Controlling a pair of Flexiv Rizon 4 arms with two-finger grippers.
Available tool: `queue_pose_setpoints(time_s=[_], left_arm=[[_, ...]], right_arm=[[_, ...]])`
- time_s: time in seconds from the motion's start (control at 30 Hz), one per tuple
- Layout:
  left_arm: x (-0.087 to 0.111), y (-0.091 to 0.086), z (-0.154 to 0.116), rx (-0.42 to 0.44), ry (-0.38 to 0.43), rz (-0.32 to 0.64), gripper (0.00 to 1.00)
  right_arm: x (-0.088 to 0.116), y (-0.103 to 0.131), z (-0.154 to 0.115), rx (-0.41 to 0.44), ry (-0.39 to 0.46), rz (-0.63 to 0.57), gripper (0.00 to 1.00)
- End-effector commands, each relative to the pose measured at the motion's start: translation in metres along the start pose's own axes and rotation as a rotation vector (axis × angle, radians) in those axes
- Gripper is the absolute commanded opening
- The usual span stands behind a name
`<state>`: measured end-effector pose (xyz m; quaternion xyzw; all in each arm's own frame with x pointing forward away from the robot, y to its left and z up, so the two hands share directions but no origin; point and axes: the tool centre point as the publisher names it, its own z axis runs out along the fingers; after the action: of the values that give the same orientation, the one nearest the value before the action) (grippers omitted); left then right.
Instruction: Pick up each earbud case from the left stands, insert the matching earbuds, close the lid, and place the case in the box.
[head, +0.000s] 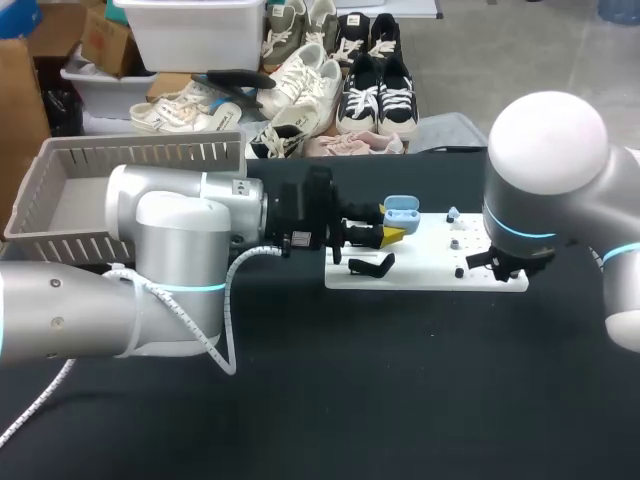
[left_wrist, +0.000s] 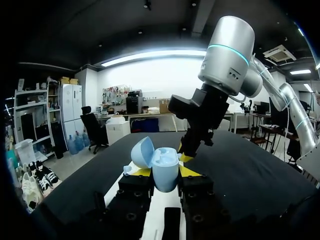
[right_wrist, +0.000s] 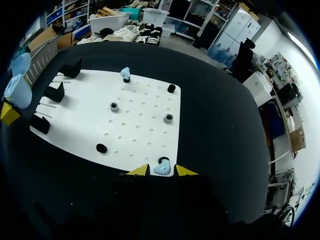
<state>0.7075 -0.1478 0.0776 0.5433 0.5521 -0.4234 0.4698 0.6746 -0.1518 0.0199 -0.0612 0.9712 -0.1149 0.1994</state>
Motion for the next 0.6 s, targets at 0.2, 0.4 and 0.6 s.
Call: queue_pose_setpoints(time_s=[0.2, 0.4, 0.6], left_arm=[[0.0004, -0.002, 0.0, -0.008, -0.002, 0.002, 0.0], [0.0004, -0.002, 0.0, -0.008, -0.002, 0.002, 0.0], [0.0004, -0.002, 0.0, -0.008, -0.002, 0.002, 0.0]], right_arm=[[0.001, 0.0002, -0.0003, 0.01, -0.001, 0.008, 0.27], [-0.0013, 0.0004, 0.0, 0.012, -0.003, 0.01, 0.24], [-0.002, 0.0018, 0.0011, 0.01, -0.002, 0.008, 0.2]])
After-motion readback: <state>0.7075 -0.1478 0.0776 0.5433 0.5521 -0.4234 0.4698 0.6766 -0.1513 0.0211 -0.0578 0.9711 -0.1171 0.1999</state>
